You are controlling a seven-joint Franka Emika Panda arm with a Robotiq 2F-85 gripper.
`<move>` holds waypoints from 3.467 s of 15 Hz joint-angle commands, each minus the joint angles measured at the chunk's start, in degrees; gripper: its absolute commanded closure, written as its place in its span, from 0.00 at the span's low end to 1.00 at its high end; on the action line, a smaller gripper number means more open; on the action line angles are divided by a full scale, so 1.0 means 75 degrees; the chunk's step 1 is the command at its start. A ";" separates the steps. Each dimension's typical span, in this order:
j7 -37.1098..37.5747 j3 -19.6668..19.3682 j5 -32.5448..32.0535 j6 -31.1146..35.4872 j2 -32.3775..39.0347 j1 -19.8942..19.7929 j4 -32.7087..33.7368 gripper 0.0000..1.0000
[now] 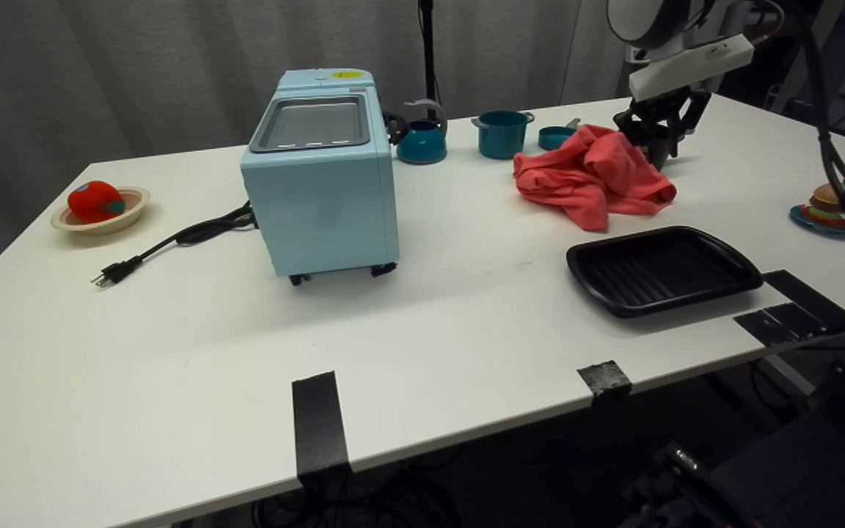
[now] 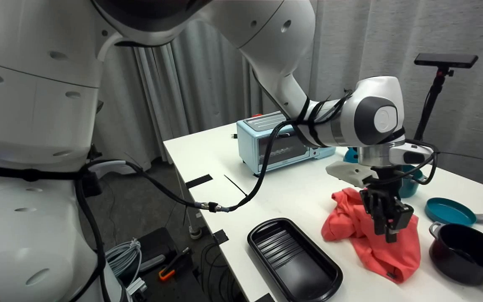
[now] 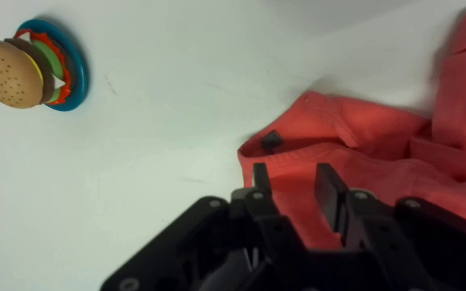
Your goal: Unfold the orange sweatshirt
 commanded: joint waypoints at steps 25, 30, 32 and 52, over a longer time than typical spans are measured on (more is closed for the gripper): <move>-0.0487 0.1077 0.2282 -0.0159 0.1909 -0.0184 0.2931 0.42; -0.0451 0.1022 0.2225 -0.0129 0.1938 -0.0229 0.3154 0.82; -0.0456 0.0939 0.2099 -0.0034 0.1693 -0.0182 0.2991 0.98; -0.0163 0.0458 0.1430 0.1819 -0.1895 -0.0158 0.0978 0.99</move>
